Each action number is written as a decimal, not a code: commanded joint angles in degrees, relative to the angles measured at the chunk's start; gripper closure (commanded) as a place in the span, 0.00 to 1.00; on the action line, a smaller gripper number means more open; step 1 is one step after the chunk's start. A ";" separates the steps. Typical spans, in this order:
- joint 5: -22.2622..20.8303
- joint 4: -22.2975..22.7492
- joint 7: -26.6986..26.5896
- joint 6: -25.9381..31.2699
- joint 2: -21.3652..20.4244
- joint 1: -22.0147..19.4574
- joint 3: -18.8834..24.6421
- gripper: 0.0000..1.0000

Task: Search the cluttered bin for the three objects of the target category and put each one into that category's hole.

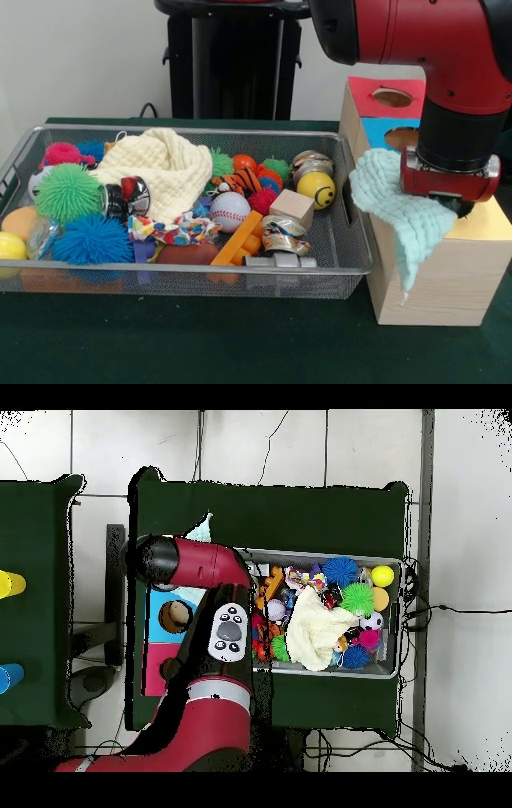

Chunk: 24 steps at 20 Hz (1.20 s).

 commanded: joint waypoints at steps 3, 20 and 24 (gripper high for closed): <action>-0.46 5.57 6.84 5.68 -5.56 -0.61 3.73 0.00; -0.61 5.27 7.62 8.24 -7.06 -0.81 3.60 0.00; -0.62 4.62 8.05 8.62 -6.73 -0.58 3.53 0.00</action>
